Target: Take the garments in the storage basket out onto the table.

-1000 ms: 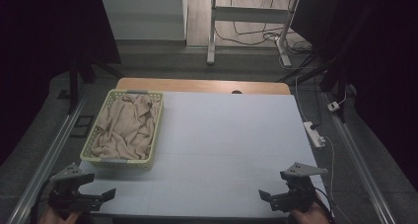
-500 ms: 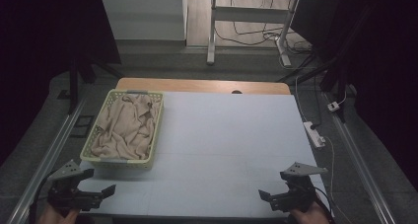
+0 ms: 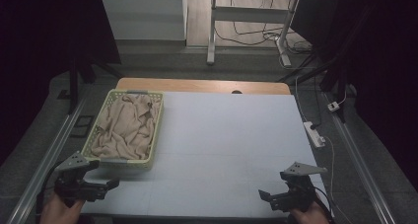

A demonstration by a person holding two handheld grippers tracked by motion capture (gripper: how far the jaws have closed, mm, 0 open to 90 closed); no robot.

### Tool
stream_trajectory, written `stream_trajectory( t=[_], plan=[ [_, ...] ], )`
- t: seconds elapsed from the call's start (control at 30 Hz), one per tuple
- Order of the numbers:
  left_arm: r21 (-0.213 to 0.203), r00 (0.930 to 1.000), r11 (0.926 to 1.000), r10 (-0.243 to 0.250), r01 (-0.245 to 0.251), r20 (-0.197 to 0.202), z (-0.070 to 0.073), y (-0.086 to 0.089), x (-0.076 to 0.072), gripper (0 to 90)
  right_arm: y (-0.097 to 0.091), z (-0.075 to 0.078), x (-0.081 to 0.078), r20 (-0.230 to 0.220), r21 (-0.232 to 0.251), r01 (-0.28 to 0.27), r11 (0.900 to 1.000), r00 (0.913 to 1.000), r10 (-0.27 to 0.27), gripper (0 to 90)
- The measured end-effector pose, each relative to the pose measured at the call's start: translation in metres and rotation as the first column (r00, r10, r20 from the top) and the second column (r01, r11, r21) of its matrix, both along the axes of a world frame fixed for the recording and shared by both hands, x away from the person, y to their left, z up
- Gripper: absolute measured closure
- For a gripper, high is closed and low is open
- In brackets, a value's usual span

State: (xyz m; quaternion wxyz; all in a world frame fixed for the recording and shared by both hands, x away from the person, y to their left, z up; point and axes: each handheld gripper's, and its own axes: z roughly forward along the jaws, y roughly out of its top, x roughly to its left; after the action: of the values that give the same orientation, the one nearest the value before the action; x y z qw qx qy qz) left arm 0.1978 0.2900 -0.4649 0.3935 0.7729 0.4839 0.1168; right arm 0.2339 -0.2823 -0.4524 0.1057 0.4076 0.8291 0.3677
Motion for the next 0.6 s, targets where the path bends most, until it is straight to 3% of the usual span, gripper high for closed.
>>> stream_trajectory(
  t=[0.27,0.6],
  plan=[
    [0.02,1.0,0.9998,0.007,-0.007,-0.002,0.0,-0.001,0.015,0.0,0.0,0.0,0.0,-0.003,-0.001,0.0,1.0,1.0,0.0,0.0],
    [0.015,1.0,0.9999,0.005,-0.005,0.004,0.003,-0.003,0.034,0.1,0.001,0.0,0.0,-0.006,-0.006,0.0,1.0,1.0,0.0,0.0]
  ],
)
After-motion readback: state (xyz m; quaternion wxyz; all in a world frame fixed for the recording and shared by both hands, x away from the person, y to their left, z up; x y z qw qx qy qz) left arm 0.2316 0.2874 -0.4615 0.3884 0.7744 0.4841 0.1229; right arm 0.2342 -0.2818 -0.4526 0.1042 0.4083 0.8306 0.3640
